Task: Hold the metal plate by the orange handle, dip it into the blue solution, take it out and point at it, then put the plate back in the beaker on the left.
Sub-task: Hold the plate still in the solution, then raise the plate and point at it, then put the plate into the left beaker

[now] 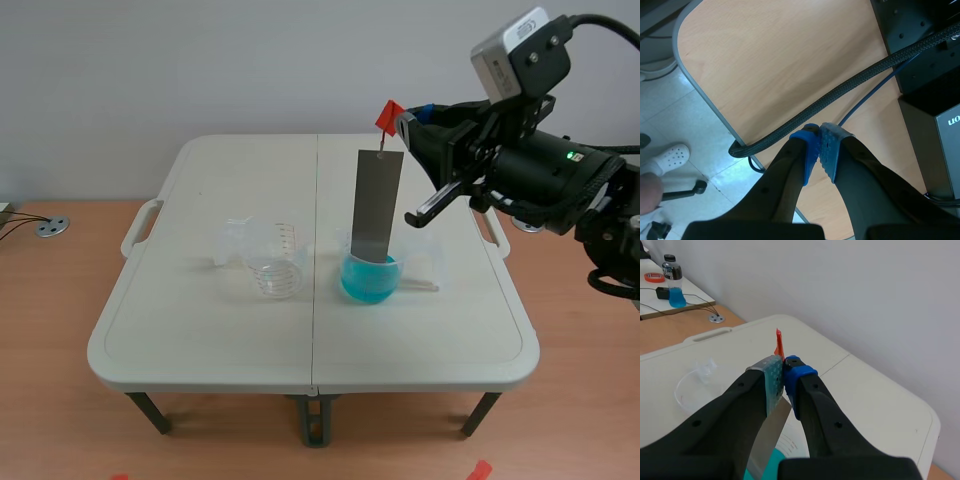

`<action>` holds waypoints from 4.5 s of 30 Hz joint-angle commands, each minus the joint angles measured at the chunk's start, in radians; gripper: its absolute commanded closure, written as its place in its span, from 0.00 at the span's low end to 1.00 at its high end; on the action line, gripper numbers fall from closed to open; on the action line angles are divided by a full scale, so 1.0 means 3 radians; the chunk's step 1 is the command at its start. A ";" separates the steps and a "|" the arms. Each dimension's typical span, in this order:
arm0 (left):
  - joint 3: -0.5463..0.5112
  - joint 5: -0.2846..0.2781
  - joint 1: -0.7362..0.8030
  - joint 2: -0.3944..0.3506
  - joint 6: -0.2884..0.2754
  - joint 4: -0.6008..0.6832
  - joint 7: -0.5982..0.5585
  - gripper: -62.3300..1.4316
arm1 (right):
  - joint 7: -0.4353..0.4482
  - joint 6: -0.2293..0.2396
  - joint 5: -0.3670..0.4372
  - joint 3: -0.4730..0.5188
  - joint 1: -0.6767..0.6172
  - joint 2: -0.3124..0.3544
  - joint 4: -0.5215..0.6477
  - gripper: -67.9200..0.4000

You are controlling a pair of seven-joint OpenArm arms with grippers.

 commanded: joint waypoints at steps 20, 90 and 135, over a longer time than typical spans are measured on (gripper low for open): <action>-0.0013 -0.0008 -0.0038 -0.0043 0.0009 0.0120 0.0000 0.95 | -0.0051 -0.0003 0.0056 0.0291 -0.0053 0.0027 0.0645 0.97; 0.1022 0.0160 -0.3683 0.0938 -0.0436 0.0468 0.0331 0.95 | -0.1007 -0.0004 0.0591 0.0331 -0.0052 0.0025 0.1280 0.97; -0.1031 -0.0594 0.0458 -0.0420 0.0243 0.1555 0.0065 0.95 | -0.1244 -0.0042 0.0590 -0.0108 0.0580 -0.0060 0.1251 0.97</action>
